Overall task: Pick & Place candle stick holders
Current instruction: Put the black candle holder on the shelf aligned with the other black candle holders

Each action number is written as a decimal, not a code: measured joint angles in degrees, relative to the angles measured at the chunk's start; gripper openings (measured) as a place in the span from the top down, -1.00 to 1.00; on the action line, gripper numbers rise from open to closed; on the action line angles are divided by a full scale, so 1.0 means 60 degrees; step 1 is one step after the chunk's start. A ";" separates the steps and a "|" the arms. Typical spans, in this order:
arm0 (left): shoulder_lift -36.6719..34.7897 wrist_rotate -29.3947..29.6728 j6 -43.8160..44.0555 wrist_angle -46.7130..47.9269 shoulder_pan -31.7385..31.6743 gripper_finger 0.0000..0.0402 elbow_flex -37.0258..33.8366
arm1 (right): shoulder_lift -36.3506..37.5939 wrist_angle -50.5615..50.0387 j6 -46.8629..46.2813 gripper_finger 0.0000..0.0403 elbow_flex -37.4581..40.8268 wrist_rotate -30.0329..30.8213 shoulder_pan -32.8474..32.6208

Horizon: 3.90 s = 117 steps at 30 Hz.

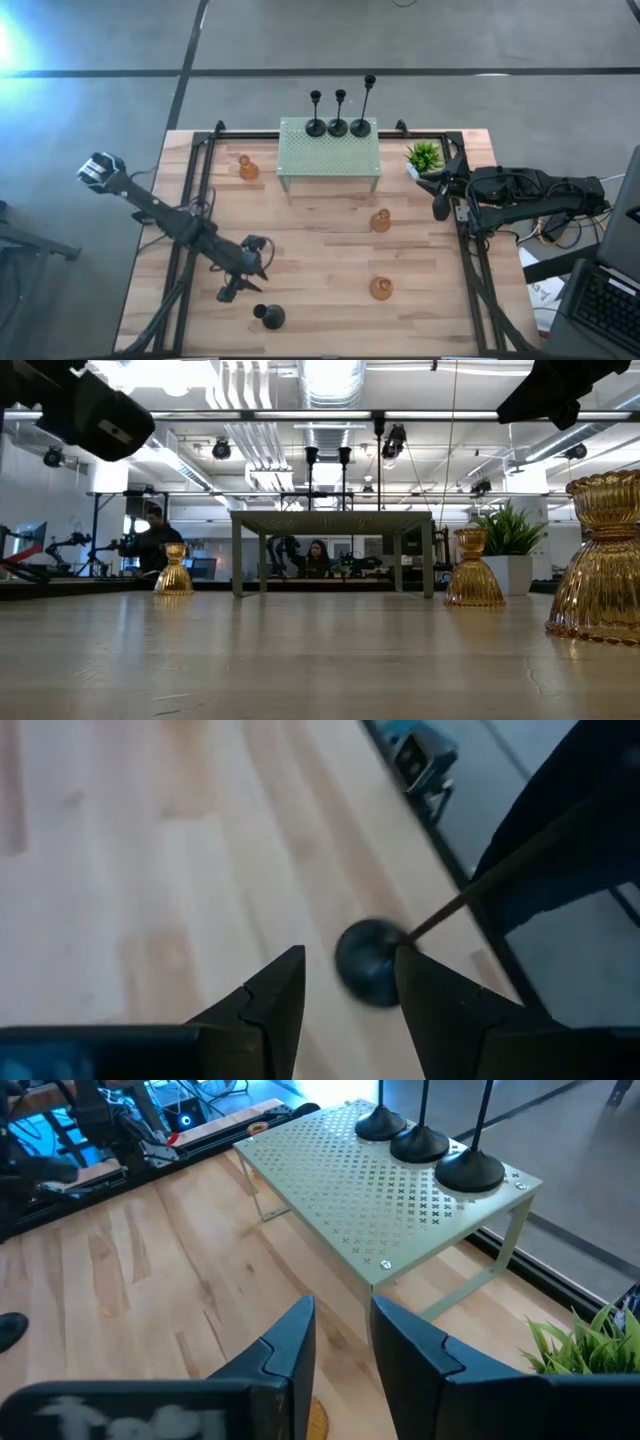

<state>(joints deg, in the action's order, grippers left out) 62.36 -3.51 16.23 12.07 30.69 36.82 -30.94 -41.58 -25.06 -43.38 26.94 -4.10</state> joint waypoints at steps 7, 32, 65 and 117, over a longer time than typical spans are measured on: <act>0.0735 -0.0002 -0.0703 -0.0978 0.0785 0.20 -0.0004 | -0.0002 0.0000 -0.0001 0.59 0.0000 0.0000 -0.0004; 0.2052 -0.0186 -0.1198 -0.3594 0.1148 0.21 -0.0018 | -0.0001 0.0000 -0.0002 0.55 0.0000 0.0000 -0.0002; 0.2055 0.0543 0.0294 -0.4640 0.1017 0.92 0.0131 | 0.0000 0.0000 -0.0001 0.56 0.0000 0.0000 -0.0004; 0.2048 0.1306 -0.0025 -0.1934 -0.4050 0.91 0.3592 | -0.0001 0.0000 -0.0001 0.64 0.0000 0.0000 -0.0002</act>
<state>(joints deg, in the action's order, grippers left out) 74.65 4.32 16.08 0.47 6.39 58.37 -30.95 -41.58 -25.07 -43.38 26.94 -4.11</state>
